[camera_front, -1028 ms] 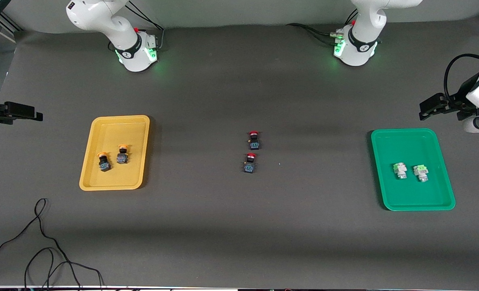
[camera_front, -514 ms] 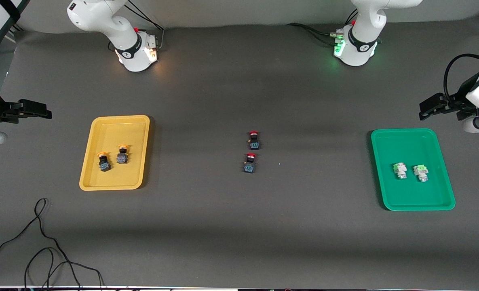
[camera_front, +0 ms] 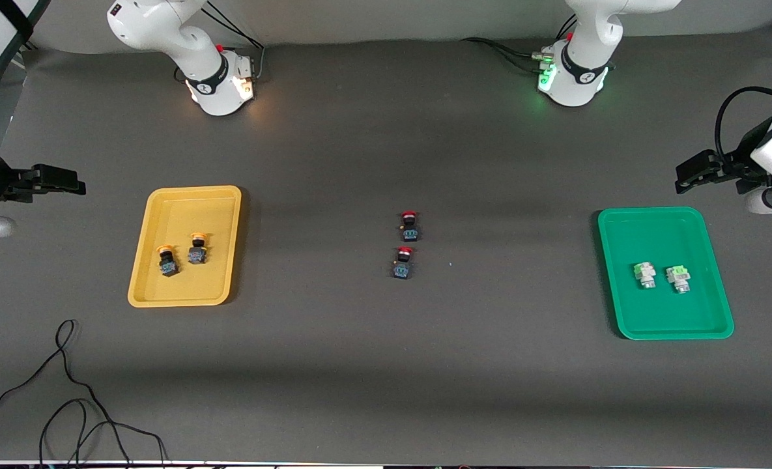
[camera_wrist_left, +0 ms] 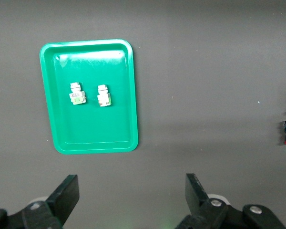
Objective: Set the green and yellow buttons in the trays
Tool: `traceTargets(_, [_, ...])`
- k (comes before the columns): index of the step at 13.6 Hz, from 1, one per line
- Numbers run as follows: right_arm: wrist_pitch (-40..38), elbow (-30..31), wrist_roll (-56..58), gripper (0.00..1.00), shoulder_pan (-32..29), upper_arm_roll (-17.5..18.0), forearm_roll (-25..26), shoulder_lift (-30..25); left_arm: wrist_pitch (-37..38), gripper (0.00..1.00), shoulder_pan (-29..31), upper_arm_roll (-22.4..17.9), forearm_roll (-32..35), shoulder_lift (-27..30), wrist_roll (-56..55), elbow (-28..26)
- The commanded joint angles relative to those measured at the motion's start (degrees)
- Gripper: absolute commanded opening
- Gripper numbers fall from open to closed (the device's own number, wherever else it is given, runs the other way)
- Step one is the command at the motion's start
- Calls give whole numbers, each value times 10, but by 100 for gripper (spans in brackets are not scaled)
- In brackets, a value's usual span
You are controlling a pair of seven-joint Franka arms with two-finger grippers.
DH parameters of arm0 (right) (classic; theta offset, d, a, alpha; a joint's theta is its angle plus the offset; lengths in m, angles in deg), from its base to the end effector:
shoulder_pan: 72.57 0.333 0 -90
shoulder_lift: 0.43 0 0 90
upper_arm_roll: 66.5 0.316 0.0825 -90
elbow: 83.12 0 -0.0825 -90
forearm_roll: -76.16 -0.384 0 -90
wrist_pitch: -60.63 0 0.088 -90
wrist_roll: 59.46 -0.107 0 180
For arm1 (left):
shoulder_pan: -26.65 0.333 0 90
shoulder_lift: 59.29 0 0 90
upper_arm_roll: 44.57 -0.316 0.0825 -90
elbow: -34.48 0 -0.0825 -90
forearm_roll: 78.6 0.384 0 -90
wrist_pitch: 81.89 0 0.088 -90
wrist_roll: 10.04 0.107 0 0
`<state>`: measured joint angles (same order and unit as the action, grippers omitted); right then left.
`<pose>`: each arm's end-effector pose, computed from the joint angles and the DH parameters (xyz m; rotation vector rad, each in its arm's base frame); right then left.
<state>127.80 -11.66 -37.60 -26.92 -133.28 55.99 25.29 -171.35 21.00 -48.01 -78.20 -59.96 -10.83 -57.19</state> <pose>0.5887 -0.0261 0.5997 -3.0767 -0.1390 0.4316 0.5554 -0.0209 0.6035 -3.1314 0.0390 0.0783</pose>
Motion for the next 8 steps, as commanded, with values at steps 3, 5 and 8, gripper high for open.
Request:
traceTargets(3, [-1,-12,-126,99,-190,323,144,-104,14,99,-1,3,3,6,-9,1])
traceTargets(5, [1,7,-168,99,-262,455,204,-134,14,99,-1,3,3,6,-9,0])
traceTargets(8, [29,54,-208,99,-317,538,210,-172,14,99,-1,3,3,6,-9,0])
